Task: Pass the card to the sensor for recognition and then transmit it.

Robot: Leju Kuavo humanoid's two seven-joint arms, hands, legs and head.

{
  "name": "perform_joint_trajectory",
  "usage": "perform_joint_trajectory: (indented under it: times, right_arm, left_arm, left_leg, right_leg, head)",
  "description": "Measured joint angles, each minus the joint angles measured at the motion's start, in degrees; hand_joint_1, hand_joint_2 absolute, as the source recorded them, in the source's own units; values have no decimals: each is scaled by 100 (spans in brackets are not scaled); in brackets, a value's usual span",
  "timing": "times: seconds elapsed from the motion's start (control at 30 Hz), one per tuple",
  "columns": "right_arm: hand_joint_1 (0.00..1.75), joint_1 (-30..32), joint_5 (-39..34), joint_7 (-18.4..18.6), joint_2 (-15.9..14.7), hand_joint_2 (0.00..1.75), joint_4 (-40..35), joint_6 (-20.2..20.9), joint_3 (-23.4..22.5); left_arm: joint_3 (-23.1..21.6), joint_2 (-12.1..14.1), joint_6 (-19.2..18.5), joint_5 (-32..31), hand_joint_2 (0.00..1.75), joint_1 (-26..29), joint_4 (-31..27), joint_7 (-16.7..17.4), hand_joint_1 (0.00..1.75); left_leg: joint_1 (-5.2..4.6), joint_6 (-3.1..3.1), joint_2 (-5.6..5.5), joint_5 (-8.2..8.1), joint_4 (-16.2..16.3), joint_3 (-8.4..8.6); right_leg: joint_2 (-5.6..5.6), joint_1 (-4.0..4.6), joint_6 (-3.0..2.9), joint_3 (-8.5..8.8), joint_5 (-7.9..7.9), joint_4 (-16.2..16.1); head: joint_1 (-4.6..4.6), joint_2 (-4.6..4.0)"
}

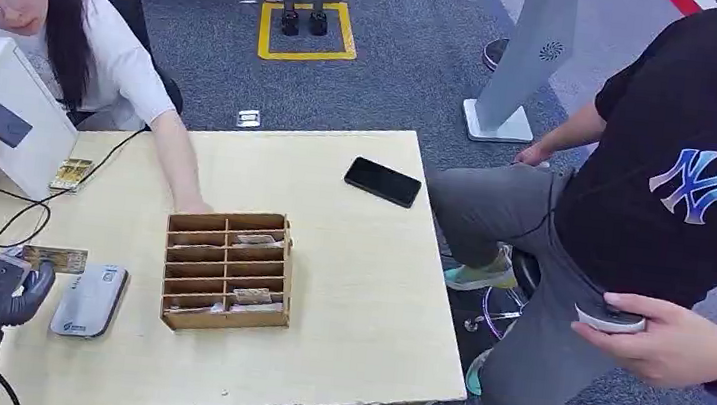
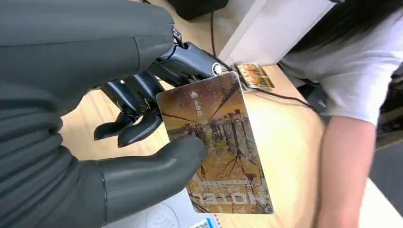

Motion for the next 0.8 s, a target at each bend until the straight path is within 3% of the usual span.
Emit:
perform_joint_trajectory:
  times: [0.23, 0.47, 0.67, 0.8]
  right_arm:
    - [0, 0, 2, 0, 0, 175, 0, 0, 0]
    - [0, 1, 2, 0, 0, 175, 0, -2, 0]
    - [0, 2, 0, -2, 0, 175, 0, -5, 0]
    - [0, 3, 4, -28, 0, 175, 0, -7, 0]
  left_arm:
    - [0, -4, 195, -284, 175, -16, 256, -2, 175]
    - [0, -2, 149, -321, 175, -18, 372, -48, 175]
    - [0, 0, -421, -64, 175, 57, 285, -146, 175]
    - [0, 37, -1060, 464, 175, 201, 11, -94, 175]
  left_leg:
    - [0, 0, 0, 0, 0, 0]
    - [0, 0, 0, 0, 0, 0]
    - [0, 0, 1, 0, 0, 0]
    - [0, 0, 1, 0, 0, -1]
  right_leg:
    - [0, 0, 0, 0, 0, 0]
    - [0, 0, 0, 0, 0, 0]
    - [1, 0, 0, 0, 0, 0]
    - [1, 0, 0, 0, 0, 0]
  head:
    - [0, 0]
    - [0, 0]
    - [0, 0]
    - [0, 0]
